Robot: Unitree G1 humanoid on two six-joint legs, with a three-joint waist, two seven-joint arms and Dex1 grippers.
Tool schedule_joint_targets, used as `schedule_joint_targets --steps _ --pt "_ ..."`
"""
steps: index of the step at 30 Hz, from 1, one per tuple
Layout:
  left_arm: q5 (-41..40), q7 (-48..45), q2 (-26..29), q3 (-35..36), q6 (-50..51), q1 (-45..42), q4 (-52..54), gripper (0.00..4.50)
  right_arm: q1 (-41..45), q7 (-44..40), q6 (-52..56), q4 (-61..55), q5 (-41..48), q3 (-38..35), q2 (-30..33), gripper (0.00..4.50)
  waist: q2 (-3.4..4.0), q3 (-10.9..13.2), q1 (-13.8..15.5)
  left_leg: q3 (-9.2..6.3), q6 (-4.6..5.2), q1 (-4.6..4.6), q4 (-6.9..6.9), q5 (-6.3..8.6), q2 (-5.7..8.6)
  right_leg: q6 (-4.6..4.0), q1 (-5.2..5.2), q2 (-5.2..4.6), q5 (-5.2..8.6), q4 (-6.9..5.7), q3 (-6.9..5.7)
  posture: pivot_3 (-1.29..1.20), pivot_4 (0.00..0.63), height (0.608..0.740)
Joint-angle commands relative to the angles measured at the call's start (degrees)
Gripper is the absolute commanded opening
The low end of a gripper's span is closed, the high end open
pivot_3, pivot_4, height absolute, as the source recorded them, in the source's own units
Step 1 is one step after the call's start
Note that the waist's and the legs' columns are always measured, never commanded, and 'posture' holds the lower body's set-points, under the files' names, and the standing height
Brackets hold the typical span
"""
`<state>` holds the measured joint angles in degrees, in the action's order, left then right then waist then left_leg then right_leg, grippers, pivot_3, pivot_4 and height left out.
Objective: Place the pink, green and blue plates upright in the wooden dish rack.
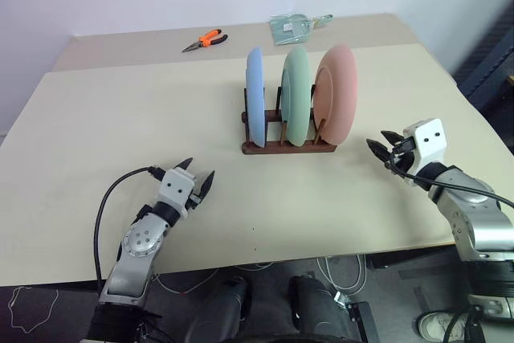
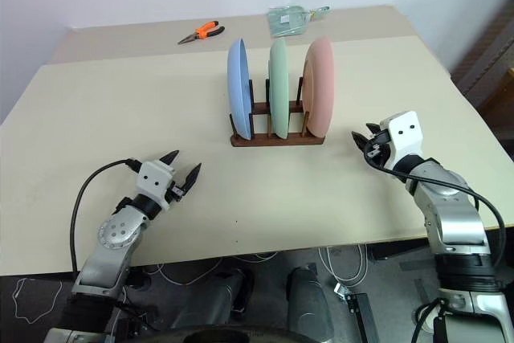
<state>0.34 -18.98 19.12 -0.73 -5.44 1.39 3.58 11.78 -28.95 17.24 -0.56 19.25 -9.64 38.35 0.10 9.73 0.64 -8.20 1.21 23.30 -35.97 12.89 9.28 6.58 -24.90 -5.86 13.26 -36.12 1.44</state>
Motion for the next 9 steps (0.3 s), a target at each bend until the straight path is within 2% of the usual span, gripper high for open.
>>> schedule_joint_targets --steps 1,9 --pt "-0.2 0.73 1.01 2.37 0.64 0.34 2.13 3.12 1.65 -0.99 -3.4 1.47 -1.48 -0.51 -0.88 1.82 -0.01 0.01 0.14 0.0 0.0 0.0 0.0 0.0 0.0 0.0 0.0 0.0 0.0 0.0 0.0 0.0 0.15 0.74" --pt "-0.01 2.3 1.57 4.55 2.17 0.21 3.1 3.12 6.01 -2.09 -6.89 7.31 -4.4 1.22 -3.23 1.82 -0.02 0.01 0.14 0.0 0.01 0.0 -0.03 0.01 0.0 0.0 0.03 0.01 0.0 0.02 0.0 0.0 0.15 0.74"
